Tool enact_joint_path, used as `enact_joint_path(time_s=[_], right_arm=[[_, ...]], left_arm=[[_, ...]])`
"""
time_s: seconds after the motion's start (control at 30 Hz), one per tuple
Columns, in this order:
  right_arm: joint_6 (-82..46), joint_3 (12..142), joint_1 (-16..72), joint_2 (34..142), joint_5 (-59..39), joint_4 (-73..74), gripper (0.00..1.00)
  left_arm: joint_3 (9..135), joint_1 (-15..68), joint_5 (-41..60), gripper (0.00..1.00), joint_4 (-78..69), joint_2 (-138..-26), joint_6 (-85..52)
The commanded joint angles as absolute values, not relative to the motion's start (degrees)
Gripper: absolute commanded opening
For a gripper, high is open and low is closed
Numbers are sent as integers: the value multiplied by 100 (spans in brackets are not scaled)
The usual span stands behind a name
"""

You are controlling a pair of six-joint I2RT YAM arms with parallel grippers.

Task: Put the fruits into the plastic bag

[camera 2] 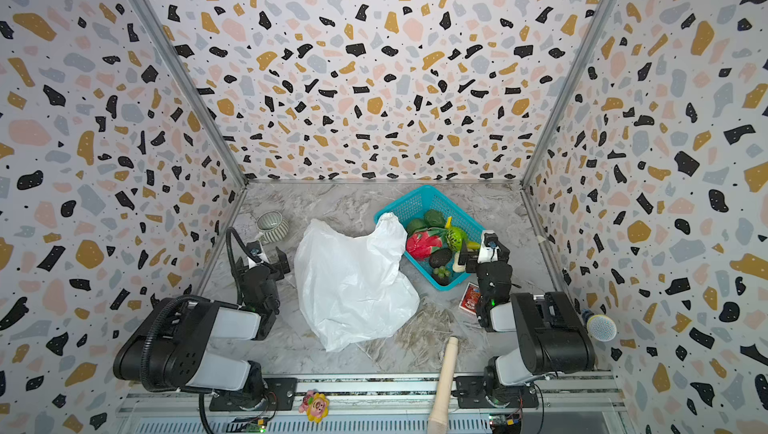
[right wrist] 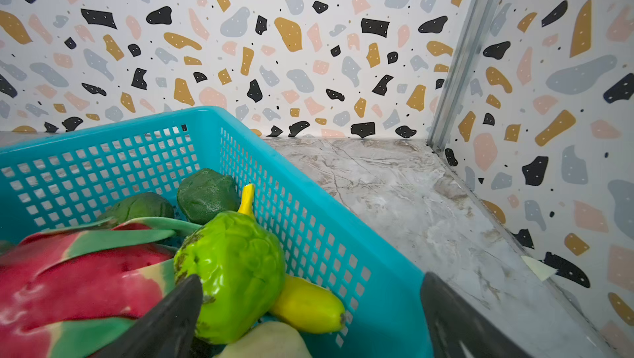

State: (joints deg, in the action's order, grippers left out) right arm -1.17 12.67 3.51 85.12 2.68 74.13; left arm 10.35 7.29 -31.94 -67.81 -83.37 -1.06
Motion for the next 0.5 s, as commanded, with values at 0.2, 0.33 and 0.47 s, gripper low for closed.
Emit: enact_joint_path(time_s=[0.2,0.33,0.47], right_arm=[[85,1242,138,8542,-647,7035,99],[84,1245,130,8544,-652,7034,99],[80,1247,125,8540,-656,7039,99]], left_arm=[[1020,703,-3164,100,-7128,-8268,-105],[1020,703,-3164,100,-7128,-8270,-105],[1020,703,-3164,99,-7128,-8265,-108]])
